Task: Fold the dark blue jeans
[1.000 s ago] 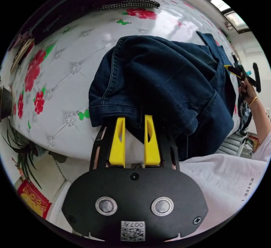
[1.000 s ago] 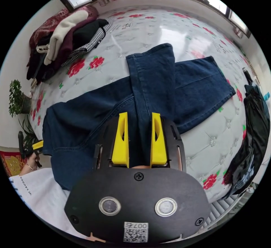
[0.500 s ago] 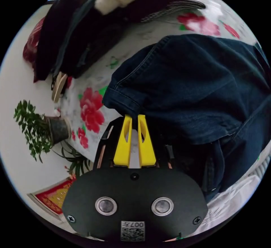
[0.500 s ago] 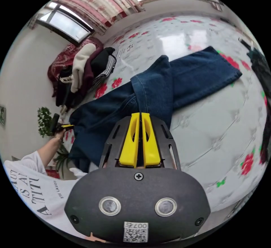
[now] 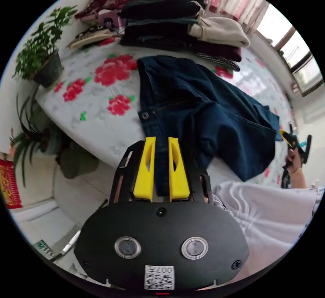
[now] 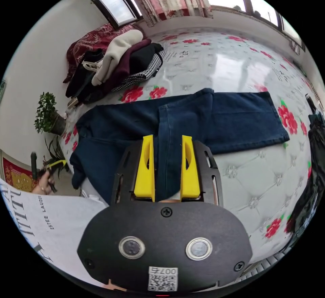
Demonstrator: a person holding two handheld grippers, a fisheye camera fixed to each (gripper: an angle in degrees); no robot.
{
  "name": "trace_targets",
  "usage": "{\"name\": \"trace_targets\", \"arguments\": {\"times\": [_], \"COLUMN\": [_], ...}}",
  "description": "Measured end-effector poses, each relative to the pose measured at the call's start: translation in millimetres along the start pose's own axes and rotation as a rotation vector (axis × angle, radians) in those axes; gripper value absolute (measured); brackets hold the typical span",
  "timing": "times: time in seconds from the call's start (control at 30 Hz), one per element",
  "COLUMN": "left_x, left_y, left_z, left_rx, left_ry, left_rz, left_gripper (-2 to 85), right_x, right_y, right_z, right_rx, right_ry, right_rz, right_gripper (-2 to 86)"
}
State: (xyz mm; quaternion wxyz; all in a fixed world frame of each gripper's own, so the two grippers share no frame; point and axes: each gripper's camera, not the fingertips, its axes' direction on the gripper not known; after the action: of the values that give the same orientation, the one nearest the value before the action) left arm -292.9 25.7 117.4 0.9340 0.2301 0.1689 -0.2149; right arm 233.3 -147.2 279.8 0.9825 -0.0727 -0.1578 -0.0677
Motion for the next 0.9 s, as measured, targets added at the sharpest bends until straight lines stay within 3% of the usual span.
{"name": "trace_targets", "arguments": {"times": [0.2,0.27,0.33,0.43,0.6,0.77,0.9], "left_x": [37.7,50.1,60.7,51.4,10.4,-2.7,3.1], "left_y": [18.0,6.4,-5.6,-17.4,-14.9,2.6,-7.4], "left_z": [37.1,35.1,21.1,-12.4,-81.5,-65.7,-77.7], "left_rx": [-0.152,-0.195,-0.185,-0.139,-0.004,-0.091,-0.099], "left_ry": [-0.068,-0.124,-0.204,-0.334,-0.292,-0.248,-0.244], "left_rz": [0.015,0.074,0.176,0.207,0.114,0.044,0.061], "left_gripper": [12.5,11.1,1.7,-0.1,-0.7,-0.8,-0.8], "right_x": [15.2,17.3,25.1,56.3,120.0,172.4,182.5], "right_y": [-28.0,-30.7,-36.6,-26.6,64.4,191.2,237.8], "right_z": [80.2,70.7,48.8,-29.6,-149.7,-134.6,-128.7], "right_rx": [-0.261,-0.225,-0.187,0.070,0.409,0.187,0.197], "right_ry": [0.047,0.105,0.117,0.060,-0.104,-0.028,-0.011], "right_rz": [0.051,0.031,0.080,0.214,0.429,0.766,0.852], "right_gripper": [7.7,4.6,2.3,0.6,0.1,0.9,2.8]}}
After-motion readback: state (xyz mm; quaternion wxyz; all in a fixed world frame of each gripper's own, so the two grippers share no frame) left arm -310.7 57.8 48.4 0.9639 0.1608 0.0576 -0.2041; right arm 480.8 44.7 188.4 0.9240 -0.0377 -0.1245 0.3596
